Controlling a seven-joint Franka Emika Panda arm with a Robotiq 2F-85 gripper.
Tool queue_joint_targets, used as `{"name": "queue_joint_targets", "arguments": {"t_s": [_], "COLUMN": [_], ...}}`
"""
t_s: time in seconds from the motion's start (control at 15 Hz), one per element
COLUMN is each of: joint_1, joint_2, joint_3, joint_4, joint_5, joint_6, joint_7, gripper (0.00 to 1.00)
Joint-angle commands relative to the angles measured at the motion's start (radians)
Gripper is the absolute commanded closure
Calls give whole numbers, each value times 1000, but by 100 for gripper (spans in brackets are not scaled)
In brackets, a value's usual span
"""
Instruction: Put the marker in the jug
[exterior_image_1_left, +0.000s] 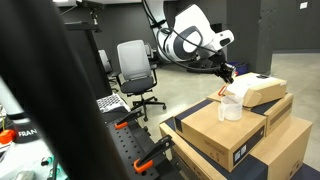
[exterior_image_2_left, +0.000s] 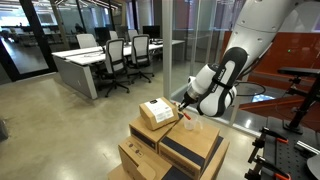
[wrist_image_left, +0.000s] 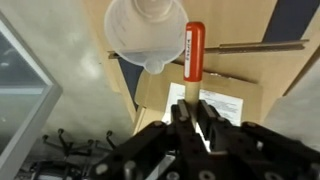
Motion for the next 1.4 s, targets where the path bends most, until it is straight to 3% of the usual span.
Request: {"name": "queue_joint_targets", "arguments": {"t_s": [0.0, 0.6, 0.8, 1.33], "joint_1": [-55, -135, -45, 19], "joint_2": [-17, 4, 19, 22], "joint_3": [46, 108, 5, -61], "joint_4": [5, 30, 24, 9], "joint_5": [-12, -17, 68, 104], "joint_6": [1, 8, 9, 7], "joint_7": [-4, 8, 10, 3], "gripper": [96, 96, 96, 96]}}
